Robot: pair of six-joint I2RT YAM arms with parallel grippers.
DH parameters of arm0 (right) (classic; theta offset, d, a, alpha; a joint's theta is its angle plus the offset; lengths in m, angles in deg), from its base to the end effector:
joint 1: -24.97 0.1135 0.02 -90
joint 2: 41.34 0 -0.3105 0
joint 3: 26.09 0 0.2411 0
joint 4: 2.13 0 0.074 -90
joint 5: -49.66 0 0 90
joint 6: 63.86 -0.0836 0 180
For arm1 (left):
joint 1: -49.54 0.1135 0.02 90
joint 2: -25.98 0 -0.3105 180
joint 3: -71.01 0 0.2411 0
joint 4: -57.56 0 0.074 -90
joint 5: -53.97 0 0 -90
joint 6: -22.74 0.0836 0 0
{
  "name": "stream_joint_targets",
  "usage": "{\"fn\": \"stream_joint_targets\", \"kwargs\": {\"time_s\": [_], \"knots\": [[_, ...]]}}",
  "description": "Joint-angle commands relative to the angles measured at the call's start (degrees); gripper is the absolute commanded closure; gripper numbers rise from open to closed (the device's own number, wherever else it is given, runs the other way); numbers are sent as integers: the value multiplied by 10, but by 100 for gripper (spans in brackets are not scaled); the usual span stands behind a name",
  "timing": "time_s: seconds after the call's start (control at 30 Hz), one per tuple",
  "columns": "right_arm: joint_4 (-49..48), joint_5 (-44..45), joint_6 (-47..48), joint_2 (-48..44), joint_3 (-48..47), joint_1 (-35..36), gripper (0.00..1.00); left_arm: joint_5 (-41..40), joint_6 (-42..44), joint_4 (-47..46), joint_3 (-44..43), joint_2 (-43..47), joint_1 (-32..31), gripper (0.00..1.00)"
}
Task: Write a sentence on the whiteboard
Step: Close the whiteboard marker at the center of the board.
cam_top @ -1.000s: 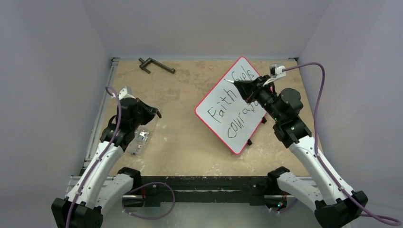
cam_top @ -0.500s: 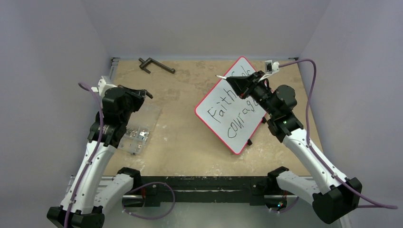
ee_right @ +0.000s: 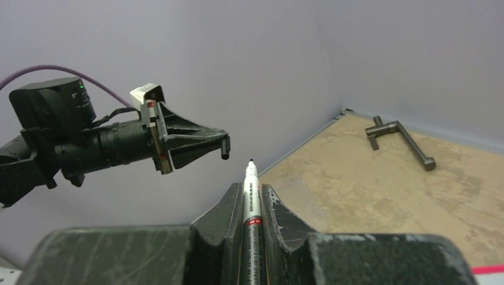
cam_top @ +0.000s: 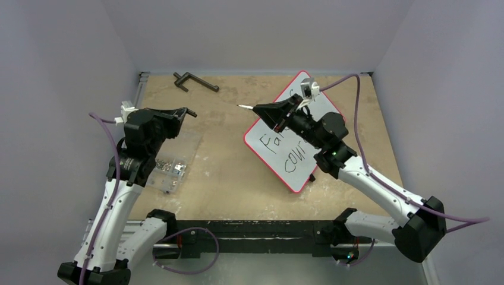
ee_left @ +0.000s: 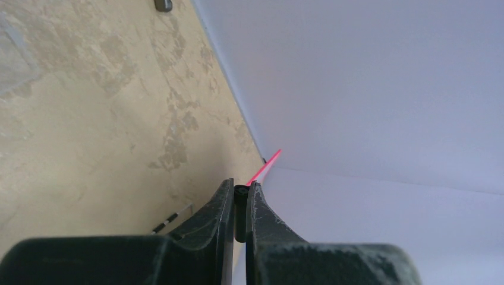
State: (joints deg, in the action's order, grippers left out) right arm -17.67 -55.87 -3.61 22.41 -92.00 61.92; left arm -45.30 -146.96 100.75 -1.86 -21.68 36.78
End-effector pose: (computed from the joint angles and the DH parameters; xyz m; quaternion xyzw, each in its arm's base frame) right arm 0.2030 0.1807 0.4481 -0.1456 0.5765 0.5064 0.6245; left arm 0.1765 -0.0262 0.3974 -0.4843 0.6464 -0.3779 0.4526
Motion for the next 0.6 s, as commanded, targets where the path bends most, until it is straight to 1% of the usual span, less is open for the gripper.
{"fn": "stream_joint_targets", "kwargs": {"time_s": [0.0,0.17,0.27,0.57], "knots": [[-75,19,23,17,-10,26,100,37,-97,-8,-23,5,4,100],[-109,38,49,37,-9,63,100,70,-157,-48,2,6,4,100],[-125,49,60,47,-9,81,100,70,-177,-54,6,7,4,100],[-174,59,64,101,-29,118,100,52,-189,-63,11,21,4,100]]}}
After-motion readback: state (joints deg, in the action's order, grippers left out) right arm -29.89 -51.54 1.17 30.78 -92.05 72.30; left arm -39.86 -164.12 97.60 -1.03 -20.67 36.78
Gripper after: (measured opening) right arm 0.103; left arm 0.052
